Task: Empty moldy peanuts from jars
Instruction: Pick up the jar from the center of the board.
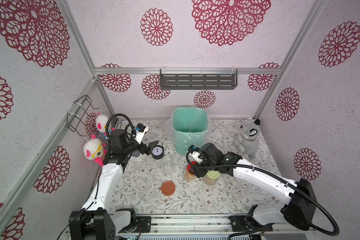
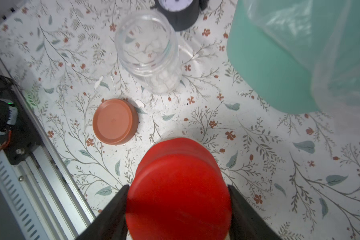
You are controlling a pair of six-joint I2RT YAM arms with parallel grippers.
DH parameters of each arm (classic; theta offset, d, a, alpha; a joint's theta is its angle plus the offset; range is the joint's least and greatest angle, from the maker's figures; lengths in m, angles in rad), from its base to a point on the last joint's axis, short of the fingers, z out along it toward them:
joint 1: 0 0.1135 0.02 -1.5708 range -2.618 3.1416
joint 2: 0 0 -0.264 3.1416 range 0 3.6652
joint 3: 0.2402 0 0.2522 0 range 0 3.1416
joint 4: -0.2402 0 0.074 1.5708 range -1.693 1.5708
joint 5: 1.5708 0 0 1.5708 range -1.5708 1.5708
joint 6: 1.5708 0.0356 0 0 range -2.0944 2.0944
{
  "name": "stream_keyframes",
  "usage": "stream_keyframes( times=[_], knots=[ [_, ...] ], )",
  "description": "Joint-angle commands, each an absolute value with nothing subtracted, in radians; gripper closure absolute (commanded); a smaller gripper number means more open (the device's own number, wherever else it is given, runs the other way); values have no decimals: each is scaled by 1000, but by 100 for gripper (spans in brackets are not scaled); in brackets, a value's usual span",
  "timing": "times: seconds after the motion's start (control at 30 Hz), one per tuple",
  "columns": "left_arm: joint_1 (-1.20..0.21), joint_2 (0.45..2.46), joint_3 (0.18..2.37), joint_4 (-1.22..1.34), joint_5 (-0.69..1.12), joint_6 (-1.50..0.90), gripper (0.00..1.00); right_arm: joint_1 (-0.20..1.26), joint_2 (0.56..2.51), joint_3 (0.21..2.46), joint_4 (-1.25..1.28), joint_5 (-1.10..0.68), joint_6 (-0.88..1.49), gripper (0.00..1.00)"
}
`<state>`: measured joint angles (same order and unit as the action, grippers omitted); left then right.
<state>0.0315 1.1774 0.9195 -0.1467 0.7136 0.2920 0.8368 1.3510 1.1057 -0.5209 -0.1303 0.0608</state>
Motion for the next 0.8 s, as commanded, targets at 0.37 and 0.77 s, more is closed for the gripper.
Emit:
stream_keyframes(
  times=[0.37,0.77],
  knots=[
    [-14,1025,1007,-406,926,382,3,662,1164,1132,-239,-435,58,100],
    [-126,1033,1039,-428,900,361,3,606,1318,1408,-213,-595,25,100]
  ],
)
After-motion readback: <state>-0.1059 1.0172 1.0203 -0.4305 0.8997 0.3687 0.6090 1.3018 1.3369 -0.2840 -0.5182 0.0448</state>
